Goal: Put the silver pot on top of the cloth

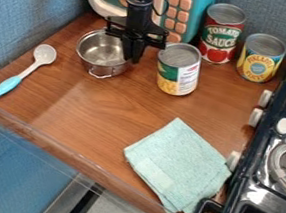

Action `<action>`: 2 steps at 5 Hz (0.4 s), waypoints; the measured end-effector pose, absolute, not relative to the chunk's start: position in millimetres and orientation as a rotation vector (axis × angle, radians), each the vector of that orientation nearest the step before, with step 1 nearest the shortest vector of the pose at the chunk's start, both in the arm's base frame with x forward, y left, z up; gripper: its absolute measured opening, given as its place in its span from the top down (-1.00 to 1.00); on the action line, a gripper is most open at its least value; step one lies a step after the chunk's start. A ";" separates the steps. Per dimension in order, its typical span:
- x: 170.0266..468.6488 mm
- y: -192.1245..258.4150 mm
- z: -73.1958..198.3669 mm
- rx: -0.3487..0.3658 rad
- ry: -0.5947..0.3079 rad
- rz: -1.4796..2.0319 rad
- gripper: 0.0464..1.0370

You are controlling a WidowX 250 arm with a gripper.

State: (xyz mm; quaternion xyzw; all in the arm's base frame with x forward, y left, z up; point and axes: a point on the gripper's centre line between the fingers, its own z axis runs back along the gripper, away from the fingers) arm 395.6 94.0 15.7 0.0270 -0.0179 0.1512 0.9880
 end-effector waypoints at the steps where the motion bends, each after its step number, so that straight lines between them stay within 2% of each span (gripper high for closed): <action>1: 389.2 97.1 28.5 0.051 -0.042 0.325 0.95; 2: 378.4 108.2 75.8 0.060 -0.122 0.381 0.98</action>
